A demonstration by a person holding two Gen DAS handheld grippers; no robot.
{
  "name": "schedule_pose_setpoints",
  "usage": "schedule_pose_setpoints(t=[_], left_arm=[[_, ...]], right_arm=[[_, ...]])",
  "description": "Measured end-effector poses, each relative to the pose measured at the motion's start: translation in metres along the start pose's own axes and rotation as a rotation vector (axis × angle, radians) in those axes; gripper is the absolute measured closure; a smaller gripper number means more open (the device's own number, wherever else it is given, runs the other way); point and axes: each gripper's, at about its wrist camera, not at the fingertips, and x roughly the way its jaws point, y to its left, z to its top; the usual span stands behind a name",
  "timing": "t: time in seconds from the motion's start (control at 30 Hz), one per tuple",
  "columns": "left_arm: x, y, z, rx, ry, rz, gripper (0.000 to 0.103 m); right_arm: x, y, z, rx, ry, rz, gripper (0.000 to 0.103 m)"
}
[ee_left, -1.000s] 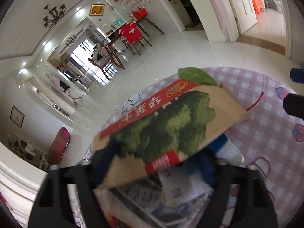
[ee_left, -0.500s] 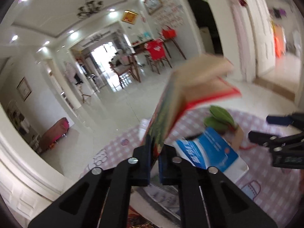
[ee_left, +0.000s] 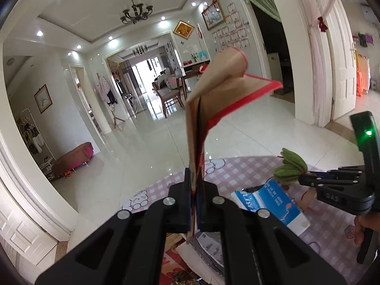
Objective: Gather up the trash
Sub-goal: 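Grasp the green leaf toy with the right tool while the left tool grasps a cardboard box, then move both items over the bucket and open the left tool to drop the box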
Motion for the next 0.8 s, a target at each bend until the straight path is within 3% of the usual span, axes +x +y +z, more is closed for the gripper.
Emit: schedule_pose_setpoints(t=[0.1,0.37,0.63,0.8], left_arm=[[-0.016,-0.002,0.007,-0.013,-0.009,-0.031,0.1],[-0.074,-0.044,0.021,-0.029,-0.042,-0.267,0.1],[-0.11,-0.147,0.017,0.079,-0.01,-0.492,0.1],[-0.11,-0.233,0.0,0.137,0.077,-0.64,0.1]], right_arm=[[-0.031,0.0,-0.003,0.011,-0.047,0.025,0.088],[-0.143,-0.022,-0.029,0.036,-0.192,0.023,0.087],[-0.237,-0.1,-0.103,0.17,-0.273,-0.095,0.087],[-0.269,-0.154,-0.158,0.277,-0.274,-0.203,0.087]])
